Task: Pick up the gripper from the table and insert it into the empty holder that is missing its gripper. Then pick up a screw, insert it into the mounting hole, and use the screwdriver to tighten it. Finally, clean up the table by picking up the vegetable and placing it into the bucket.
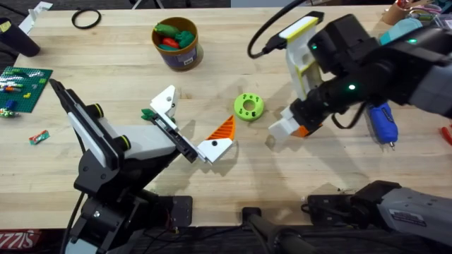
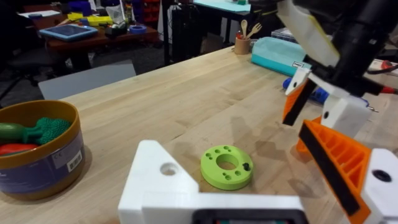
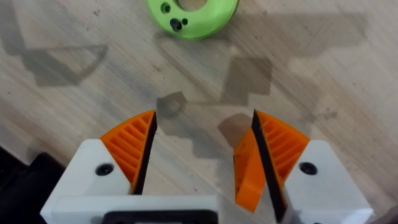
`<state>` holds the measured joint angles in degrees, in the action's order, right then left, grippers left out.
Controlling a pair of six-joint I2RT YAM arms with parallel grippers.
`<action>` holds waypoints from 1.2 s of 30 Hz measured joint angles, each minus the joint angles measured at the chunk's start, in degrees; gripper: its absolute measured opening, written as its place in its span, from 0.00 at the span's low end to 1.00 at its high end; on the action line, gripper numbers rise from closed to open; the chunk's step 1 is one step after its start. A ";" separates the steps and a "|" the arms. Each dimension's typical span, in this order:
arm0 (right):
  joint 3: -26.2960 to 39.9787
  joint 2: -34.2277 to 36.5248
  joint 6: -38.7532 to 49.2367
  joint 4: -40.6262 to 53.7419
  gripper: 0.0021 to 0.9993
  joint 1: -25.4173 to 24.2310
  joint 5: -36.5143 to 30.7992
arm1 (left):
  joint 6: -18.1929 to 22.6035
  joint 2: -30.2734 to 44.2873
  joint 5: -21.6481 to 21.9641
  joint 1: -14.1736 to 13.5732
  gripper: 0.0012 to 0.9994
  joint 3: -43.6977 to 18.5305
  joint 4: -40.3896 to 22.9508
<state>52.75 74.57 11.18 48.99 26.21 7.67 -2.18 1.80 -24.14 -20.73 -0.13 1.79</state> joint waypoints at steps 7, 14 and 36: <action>1.09 0.99 -2.77 -4.38 0.93 0.07 0.08 | 0.03 0.02 -0.03 -0.02 0.99 -0.17 -0.75; 5.66 -0.60 -5.64 -6.76 0.93 -0.17 -2.26 | 0.03 0.00 -0.02 -0.02 0.99 -0.17 -0.75; 4.29 -4.80 -21.75 12.77 0.93 -5.03 -10.50 | 0.03 0.00 -0.02 0.00 0.99 -0.17 -0.75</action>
<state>57.04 69.77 -10.57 61.76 21.18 -2.83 -2.15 1.80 -24.16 -20.74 -0.30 1.04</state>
